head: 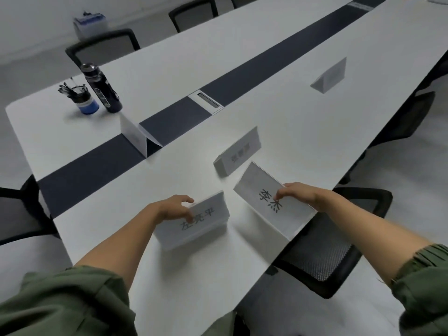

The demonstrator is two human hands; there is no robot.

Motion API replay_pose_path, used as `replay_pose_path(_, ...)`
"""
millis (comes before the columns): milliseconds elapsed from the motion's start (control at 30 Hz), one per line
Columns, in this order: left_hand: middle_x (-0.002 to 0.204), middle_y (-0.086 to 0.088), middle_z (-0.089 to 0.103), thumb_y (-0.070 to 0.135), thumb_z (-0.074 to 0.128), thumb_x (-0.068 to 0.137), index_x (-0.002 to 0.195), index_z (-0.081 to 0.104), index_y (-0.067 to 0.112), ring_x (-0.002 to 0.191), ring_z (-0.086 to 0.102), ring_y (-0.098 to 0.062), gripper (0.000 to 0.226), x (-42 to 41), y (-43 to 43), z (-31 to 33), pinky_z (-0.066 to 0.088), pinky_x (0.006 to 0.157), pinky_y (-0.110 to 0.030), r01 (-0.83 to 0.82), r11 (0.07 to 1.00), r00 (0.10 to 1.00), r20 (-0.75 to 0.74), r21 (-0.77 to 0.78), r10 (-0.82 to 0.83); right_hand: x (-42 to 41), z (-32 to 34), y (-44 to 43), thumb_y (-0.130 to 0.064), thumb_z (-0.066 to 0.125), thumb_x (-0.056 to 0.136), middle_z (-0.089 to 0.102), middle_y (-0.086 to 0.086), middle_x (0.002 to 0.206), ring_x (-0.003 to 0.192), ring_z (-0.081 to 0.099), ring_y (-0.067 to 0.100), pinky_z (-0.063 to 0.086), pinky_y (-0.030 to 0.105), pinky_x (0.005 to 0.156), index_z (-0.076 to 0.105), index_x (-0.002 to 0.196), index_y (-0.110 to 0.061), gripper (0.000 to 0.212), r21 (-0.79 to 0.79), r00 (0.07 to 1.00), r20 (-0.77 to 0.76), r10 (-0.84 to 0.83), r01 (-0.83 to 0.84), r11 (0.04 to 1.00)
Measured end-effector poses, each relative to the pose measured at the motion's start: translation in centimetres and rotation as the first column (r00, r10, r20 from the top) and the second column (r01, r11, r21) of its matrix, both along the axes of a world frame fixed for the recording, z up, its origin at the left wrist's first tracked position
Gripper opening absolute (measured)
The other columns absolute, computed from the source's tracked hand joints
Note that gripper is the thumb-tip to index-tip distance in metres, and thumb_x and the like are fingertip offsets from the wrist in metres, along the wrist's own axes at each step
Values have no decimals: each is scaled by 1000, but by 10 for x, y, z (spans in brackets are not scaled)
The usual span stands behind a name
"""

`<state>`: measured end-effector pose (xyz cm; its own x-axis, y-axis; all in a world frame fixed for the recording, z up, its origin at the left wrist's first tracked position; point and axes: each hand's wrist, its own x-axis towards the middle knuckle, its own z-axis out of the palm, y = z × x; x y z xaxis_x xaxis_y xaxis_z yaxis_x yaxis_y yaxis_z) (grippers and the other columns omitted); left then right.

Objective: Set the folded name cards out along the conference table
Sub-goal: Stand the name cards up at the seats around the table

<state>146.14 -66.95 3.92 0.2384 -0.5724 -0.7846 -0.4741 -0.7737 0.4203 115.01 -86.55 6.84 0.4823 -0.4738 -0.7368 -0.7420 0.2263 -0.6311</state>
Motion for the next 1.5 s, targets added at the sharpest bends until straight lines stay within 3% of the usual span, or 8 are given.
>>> replay_pose_path(300,105,-9,67,22,75,68,117,55,31,92,67,-29,53,-71,-24,96,57,81,-43,-79,976,997,6,-202,81,-70,45,-9,-30,62,89,74,8,93,78,70,25,54,31,68,67,105,-15,22,-71,992,106,-70,78,994)
replay_pose_path(467,104,-9,68,20,72,76,108,59,27,90,67,-27,35,-182,-53,117,54,74,-36,-99,933,995,-60,-346,83,-167,79,-20,-34,61,89,74,8,97,83,70,27,55,33,73,67,108,-17,26,-147,982,153,-108,130,981)
replay_pose_path(567,104,-10,70,31,74,63,110,61,24,91,69,-26,50,-248,-80,115,56,82,-40,-88,910,994,-96,-405,53,-239,90,-28,-33,61,88,75,8,94,80,70,26,54,32,69,68,107,-16,26,-174,971,164,-173,202,964)
replay_pose_path(633,101,-10,70,31,75,63,110,61,21,89,69,-25,50,-295,-100,115,55,77,-36,-67,900,993,-116,-430,18,-292,95,-31,-31,61,89,74,8,90,75,70,26,54,30,65,68,103,-16,22,-178,958,163,-236,264,948)
replay_pose_path(967,100,-11,70,38,69,60,111,58,17,86,69,-26,56,-462,-224,114,55,73,-33,166,886,956,-151,-432,-252,-480,69,-67,-27,65,84,75,11,86,73,70,30,54,32,64,67,108,-13,28,-128,819,156,-553,571,811)
replay_pose_path(1133,90,-8,69,29,70,76,89,61,19,78,67,-24,18,-538,-306,100,53,73,-33,305,845,906,-139,-439,-399,-550,52,-115,-24,65,83,74,12,88,71,70,28,53,28,59,67,108,-12,27,-138,746,148,-649,665,734)
replay_pose_path(1267,94,-10,70,37,68,68,94,64,16,81,68,-26,34,-588,-391,88,53,74,-35,373,823,883,-108,-428,-457,-601,51,-173,-23,64,84,73,13,88,70,68,28,52,27,58,66,105,-13,22,-163,691,149,-708,723,671)
replay_pose_path(1500,91,-9,70,27,67,85,86,66,15,77,67,-24,12,-673,-531,102,51,65,-29,479,765,825,-76,-431,-560,-676,72,-266,-21,65,85,73,13,92,73,69,27,53,28,60,64,106,-14,22,-182,583,179,-793,812,555)
